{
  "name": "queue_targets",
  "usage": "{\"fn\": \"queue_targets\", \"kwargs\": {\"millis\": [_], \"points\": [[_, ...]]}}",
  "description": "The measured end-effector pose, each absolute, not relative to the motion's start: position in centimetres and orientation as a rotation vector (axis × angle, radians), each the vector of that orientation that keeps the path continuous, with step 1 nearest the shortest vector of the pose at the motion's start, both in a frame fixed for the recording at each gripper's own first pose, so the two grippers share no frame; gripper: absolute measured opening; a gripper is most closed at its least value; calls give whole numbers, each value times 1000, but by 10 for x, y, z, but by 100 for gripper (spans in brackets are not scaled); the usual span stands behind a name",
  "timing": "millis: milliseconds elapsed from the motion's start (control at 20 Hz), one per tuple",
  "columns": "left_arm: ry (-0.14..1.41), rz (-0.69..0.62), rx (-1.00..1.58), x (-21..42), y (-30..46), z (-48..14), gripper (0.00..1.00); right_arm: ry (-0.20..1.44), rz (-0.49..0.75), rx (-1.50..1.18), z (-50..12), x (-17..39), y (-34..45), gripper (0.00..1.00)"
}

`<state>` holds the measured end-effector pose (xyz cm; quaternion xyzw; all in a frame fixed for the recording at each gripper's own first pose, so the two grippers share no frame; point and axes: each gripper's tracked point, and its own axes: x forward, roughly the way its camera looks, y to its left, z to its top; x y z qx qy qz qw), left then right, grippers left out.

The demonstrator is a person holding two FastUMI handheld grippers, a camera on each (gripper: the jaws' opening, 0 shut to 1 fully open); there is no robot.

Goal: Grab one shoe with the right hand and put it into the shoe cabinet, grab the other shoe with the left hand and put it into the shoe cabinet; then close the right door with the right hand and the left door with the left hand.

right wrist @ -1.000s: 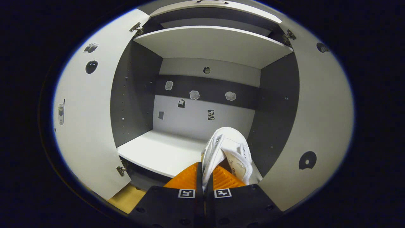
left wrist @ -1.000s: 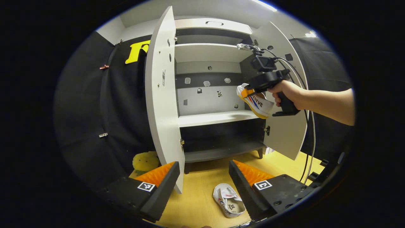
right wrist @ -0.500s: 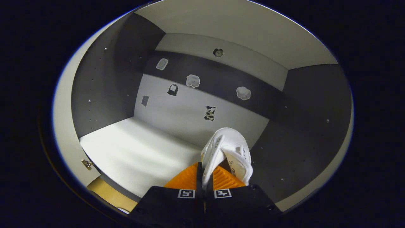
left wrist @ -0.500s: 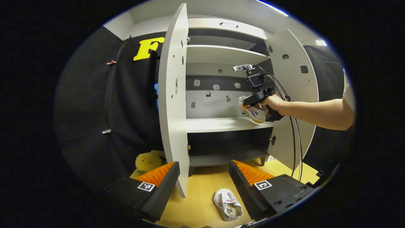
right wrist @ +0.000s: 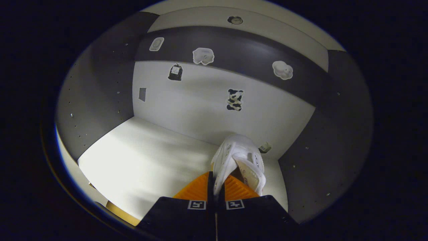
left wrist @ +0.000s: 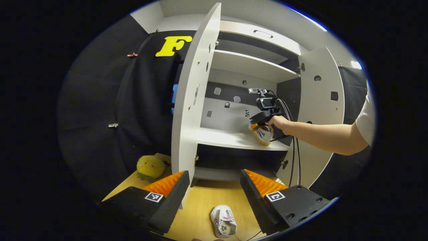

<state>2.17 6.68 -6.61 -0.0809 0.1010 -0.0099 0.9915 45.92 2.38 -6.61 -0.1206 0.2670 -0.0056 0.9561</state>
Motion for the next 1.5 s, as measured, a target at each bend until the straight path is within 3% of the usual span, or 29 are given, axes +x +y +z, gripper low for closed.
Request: {"fn": "queue_targets", "kwargs": {"millis": [300,500,600,650,700,750,900,1200,1500], "points": [[212,33,-187,15,76,-66,95,632,-70,-106,-84,465,24,8],[223,35,-207,11,74,-74,95,677,-56,-56,-85,449,26,22],[254,35,-214,10,73,-86,95,650,-43,-17,-74,440,31,40],[262,30,-212,8,71,-91,95,631,-34,-8,-68,434,34,59],[267,26,-205,6,70,-94,95,612,-23,2,-62,425,37,66],[276,18,-195,5,69,-99,95,586,-19,3,-53,417,38,80],[306,8,-159,-2,65,-112,95,497,-6,8,-29,390,43,100],[348,-13,-124,-15,60,-143,95,350,7,3,0,319,48,100],[408,-37,-113,-18,63,-188,95,320,21,-93,-35,228,48,99]]}}
